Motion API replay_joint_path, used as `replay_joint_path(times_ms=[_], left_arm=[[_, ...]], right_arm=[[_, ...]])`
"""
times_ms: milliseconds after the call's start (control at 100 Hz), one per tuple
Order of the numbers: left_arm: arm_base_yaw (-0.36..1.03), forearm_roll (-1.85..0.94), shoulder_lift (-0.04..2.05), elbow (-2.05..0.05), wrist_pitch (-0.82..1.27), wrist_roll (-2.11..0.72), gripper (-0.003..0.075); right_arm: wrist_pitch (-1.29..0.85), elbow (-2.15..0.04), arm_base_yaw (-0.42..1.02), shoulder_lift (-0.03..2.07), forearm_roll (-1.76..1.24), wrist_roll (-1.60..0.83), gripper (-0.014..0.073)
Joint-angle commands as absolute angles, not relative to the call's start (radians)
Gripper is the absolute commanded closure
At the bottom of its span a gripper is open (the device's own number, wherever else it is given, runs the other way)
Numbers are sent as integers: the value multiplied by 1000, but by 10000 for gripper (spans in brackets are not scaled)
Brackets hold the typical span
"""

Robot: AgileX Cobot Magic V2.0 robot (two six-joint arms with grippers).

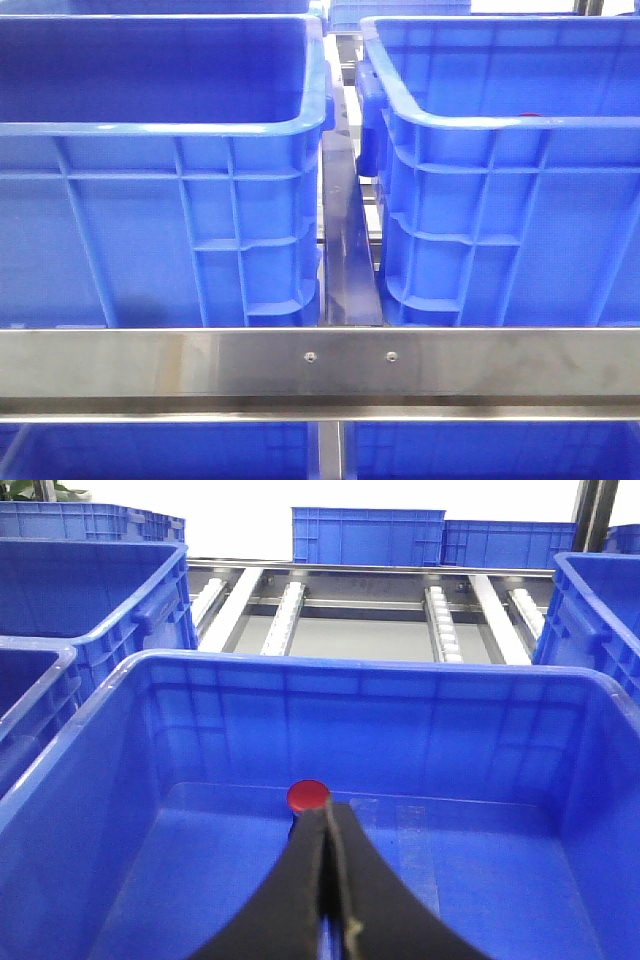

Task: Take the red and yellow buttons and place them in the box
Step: 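Lower the red button into the empty crate and open the right gripper, then grasp a yellow mushroom button in the button crate with the left gripper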

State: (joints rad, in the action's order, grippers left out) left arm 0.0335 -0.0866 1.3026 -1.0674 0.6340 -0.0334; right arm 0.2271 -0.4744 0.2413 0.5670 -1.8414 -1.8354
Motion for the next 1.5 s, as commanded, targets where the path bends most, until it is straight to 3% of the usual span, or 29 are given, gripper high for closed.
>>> replay_joint_path(times_ms=[0,310,980,1100,1360,1430,1490], left_arm=[[53,-94,1355,-1141,560,-37,132],[53,-89,1575,-1257,542,-37,132],[51,-81,1755,-1275,465,-37,139],[51,-81,1755,-1275,459,-37,245],[51,-81,1742,-1275,457,-37,672],[51,-81,1721,-1275,457,-37,741],[53,-81,1694,-1275,460,-37,739]], right_arm=[[193,-502,241,564,-1916,-1849,662],[193,-502,241,564,-1916,-1849,662],[193,-502,241,564,-1916,-1849,662],[193,-502,241,564,-1916,-1849,662],[193,-502,241,564,-1916,-1849,662],[193,-502,241,564,-1916,-1849,662],[193,-502,241,564,-1916,-1849,662]])
